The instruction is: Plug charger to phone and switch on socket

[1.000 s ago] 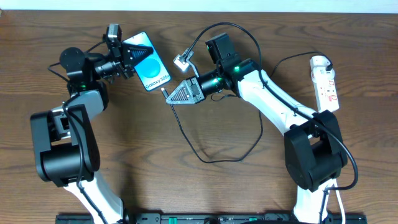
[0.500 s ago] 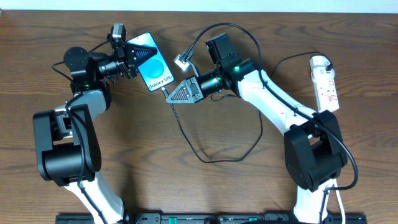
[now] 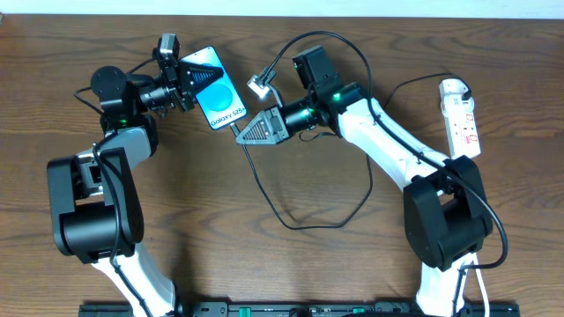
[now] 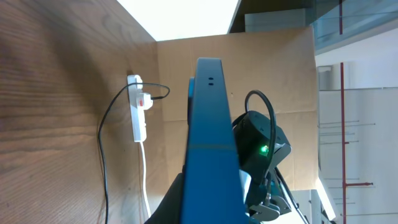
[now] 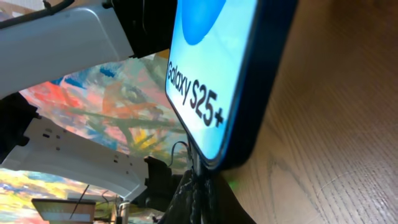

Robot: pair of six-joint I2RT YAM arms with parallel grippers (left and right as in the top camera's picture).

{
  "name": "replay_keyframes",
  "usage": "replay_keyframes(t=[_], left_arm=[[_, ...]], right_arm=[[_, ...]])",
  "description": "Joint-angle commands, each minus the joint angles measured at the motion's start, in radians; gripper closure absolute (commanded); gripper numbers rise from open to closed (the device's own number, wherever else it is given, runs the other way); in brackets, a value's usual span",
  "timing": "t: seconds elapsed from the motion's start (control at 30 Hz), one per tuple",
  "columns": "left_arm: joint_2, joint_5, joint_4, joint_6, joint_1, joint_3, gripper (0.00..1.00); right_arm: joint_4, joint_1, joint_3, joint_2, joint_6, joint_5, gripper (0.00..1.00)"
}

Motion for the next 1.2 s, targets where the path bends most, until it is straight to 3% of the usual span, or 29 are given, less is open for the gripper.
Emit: replay_keyframes(t=[0.0,0.43,1.17], left_arm=[[-0.003,0.005,0.01,0.0,0.002,0.026,0.93],[-0.003,-0.013,0.01,0.003,0.021,0.026,0.93],[-0.003,0.009,0.01,0.007,0.01,0.026,0.93]], right_arm=[[0.003,-0.008,0.012,-0.01,0.006,-0.037,0.99],[-0.072,-0.005,0.011,-0.01,-0.04,-0.037,0.99],[-0.03,-0.005,0.011,-0.01,-0.04,-0.063,0.99]])
